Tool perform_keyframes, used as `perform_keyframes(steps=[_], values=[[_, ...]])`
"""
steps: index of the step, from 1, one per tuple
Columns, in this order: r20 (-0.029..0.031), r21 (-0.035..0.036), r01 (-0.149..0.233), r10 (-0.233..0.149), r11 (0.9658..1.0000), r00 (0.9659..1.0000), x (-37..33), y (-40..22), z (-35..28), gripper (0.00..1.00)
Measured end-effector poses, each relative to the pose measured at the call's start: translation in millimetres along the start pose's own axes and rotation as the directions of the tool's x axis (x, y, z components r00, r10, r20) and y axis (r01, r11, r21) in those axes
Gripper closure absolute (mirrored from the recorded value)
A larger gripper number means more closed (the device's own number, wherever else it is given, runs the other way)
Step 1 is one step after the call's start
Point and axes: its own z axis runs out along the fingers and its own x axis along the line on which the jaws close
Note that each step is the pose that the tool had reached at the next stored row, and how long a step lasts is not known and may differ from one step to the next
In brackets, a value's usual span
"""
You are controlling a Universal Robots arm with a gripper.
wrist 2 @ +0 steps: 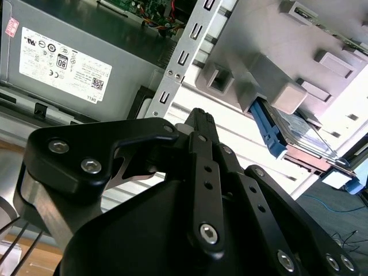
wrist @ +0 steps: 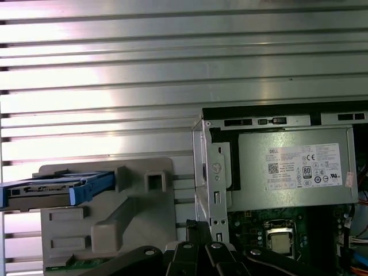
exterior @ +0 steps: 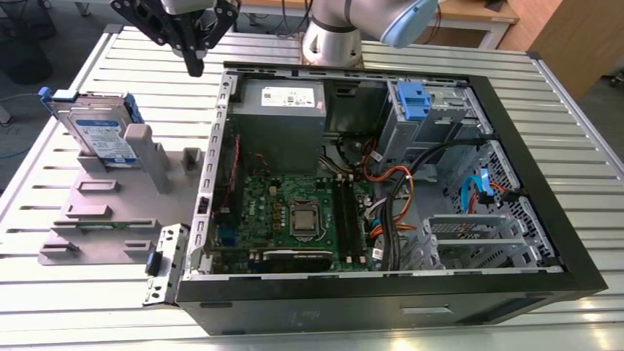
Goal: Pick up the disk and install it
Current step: 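Reach for the disk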
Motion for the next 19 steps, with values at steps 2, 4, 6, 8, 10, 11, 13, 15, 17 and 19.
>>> perform_keyframes(steps=[2,4,6,8,10,11,13,15,17,19], values=[[0.0001,-0.0001,0.0,0.0,1.0,1.0,0.4,0.0,0.0,0.89],[0.0,0.0,0.0,0.0,1.0,1.0,0.7,0.0,0.0,0.89],[0.0,0.0,0.0,0.0,1.0,1.0,1.1,-0.1,0.0,0.89],[0.0,0.0,0.0,0.0,1.0,1.0,1.4,-0.1,0.0,0.89],[0.0,0.0,0.0,0.0,1.0,1.0,7.9,-0.6,-0.2,0.89],[0.0,0.0,0.0,0.0,1.0,1.0,7.9,-0.6,-0.2,0.89],[0.0,0.0,0.0,0.0,1.0,1.0,8.0,-0.6,-0.2,0.89],[0.0,0.0,0.0,0.0,1.0,1.0,8.0,-0.6,-0.2,0.89],[0.0,0.0,0.0,0.0,1.0,1.0,8.0,-0.6,-0.2,0.89],[0.0001,0.0,0.0,0.0,1.0,1.0,8.2,-0.6,-0.2,0.89]])
